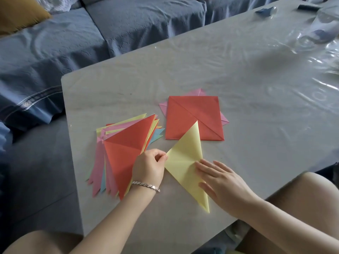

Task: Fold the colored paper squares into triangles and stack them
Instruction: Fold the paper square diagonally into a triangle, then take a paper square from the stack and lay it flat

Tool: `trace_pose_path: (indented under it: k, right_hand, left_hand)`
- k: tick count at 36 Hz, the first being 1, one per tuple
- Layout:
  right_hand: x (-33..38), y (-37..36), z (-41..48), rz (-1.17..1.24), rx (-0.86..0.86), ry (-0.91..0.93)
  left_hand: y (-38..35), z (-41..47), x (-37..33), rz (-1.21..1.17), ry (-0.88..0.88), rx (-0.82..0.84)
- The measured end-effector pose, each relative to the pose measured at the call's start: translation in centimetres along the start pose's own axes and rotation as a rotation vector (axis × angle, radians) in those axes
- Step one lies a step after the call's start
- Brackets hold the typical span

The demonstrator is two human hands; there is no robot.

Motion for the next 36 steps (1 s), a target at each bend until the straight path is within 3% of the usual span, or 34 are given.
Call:
trace_pose_path:
  k: [14, 23, 36]
  right_hand:
    - [-3.2, 0.2, 7.6, -0.006, -0.141, -0.218]
    - [-4.3, 1.3, 8.8, 0.051, 0.057, -0.188]
    - [-2.5, 0.1, 1.9, 0.039, 0.255, 0.077]
  left_hand:
    - [-0.2, 0.4, 0.6, -0.004, 0.001, -0.008]
    - [-0.4, 0.2, 0.6, 0.017, 0.000, -0.024]
    - [-0.6, 0.1, 0.6, 0.015, -0.020, -0.035]
Point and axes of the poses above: each hand's wrist, its own z-axis towards the middle knuckle, its own y-axis out of the back of the hand, x = y × z, the point moved 2 cm from there along z, towards the middle knuckle, and after that the axes turned 7 degrees about -z, right-handed, at the moved point
